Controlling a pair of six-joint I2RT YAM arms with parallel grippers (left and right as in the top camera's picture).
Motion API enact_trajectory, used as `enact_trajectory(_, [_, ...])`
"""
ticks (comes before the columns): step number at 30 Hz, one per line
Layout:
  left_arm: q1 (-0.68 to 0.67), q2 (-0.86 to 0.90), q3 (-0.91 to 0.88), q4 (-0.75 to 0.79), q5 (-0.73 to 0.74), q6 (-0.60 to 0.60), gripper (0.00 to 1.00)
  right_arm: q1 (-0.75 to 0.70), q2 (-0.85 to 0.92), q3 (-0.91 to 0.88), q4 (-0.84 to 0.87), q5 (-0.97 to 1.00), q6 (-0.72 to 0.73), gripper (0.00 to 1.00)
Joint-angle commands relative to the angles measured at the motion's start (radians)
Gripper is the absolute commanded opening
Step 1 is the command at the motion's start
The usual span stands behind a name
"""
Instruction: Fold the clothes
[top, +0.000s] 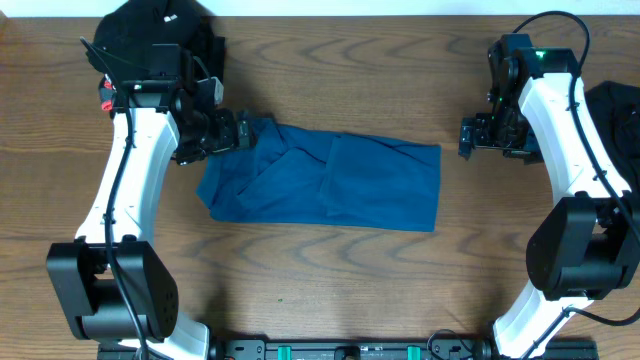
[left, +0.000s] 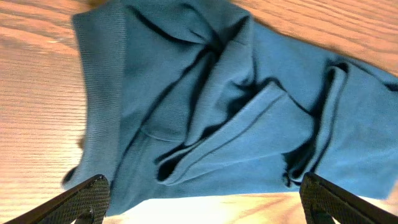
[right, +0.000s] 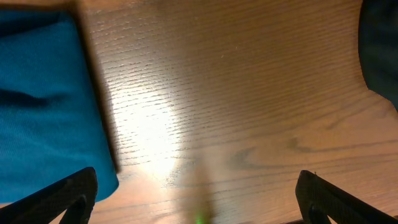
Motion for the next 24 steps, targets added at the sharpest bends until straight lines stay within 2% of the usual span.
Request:
enact_trajectory(1, [0.012, 0.029, 0.016, -0.002, -0.085, 0.010, 0.98, 0.000, 0.011, 0.019, -0.002, 0.000, 0.015, 0.99])
enact_trajectory(11, [0.101, 0.187, 0.015, 0.025, -0.106, 0.117, 0.98, 0.000, 0.011, 0.019, -0.009, -0.003, 0.010, 0.99])
enact_trajectory(16, [0.145, 0.240, 0.015, 0.059, 0.000, 0.208, 0.98, 0.000, 0.011, 0.019, -0.015, -0.003, 0.008, 0.99])
enact_trajectory(24, [0.154, 0.308, 0.014, 0.068, 0.113, 0.249, 0.98, 0.000, 0.011, 0.019, -0.015, -0.011, 0.008, 0.99])
